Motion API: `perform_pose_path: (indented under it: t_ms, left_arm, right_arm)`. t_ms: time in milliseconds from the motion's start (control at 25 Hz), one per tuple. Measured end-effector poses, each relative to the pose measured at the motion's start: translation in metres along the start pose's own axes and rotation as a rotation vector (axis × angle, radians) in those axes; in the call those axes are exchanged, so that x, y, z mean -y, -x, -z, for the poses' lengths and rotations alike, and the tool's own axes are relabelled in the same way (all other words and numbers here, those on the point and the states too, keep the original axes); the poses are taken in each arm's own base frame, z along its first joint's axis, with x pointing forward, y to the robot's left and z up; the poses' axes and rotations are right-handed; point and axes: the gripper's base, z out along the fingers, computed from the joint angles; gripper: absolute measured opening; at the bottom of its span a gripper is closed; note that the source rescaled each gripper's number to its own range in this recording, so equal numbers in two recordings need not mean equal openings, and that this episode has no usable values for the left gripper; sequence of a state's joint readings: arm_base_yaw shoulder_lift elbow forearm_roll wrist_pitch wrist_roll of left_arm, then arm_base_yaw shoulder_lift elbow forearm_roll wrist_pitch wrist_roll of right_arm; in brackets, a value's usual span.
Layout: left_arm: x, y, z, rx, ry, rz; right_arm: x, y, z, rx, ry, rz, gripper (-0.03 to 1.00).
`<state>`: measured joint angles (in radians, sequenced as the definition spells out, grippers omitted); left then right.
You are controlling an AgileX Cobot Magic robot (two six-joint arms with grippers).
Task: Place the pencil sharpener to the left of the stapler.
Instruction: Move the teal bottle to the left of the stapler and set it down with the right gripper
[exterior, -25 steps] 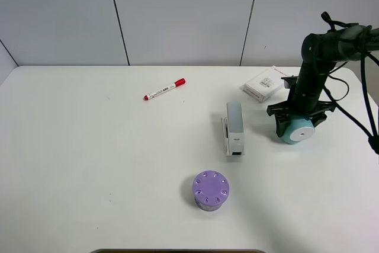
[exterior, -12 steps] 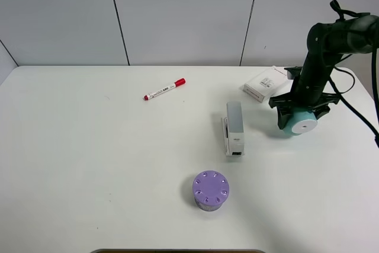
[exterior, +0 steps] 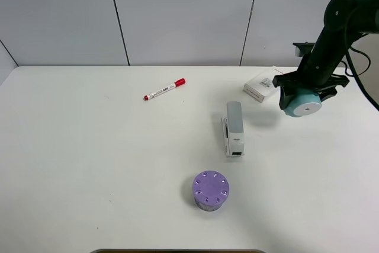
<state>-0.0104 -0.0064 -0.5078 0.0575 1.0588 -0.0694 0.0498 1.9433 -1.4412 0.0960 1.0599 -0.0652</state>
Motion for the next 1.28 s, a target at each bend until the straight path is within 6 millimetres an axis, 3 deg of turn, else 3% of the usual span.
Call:
perform_pose_path:
  t_ms: [240,480,640,800,1000,1160,1280]
  left_arm:
    - [0.000,0.000,0.000,0.000,0.000,0.000]
    - [0.000,0.000,0.000,0.000,0.000,0.000]
    - [0.000,0.000,0.000,0.000,0.000,0.000]
    - [0.000,0.000,0.000,0.000,0.000,0.000]
    - [0.000,0.000,0.000,0.000,0.000,0.000]
    - [0.000,0.000,0.000,0.000,0.000,0.000]
    - [0.000,0.000,0.000,0.000,0.000,0.000]
  right_arm:
    - [-0.024,0.018,0.045,0.085,0.037,0.048,0.00]
    - [-0.088,0.027,0.080,0.189,0.069,0.208,0.00]
    - [-0.136,0.022,0.085,0.236,0.100,0.318,0.00]
    - [-0.186,0.011,0.066,0.224,0.126,0.431,0.00]
    - [-0.240,-0.003,0.017,0.156,0.138,0.547,0.00]
    - [-0.264,-0.011,-0.024,0.099,0.131,0.594,0.00]
    - [-0.270,-0.013,-0.053,0.059,0.120,0.604,0.00]
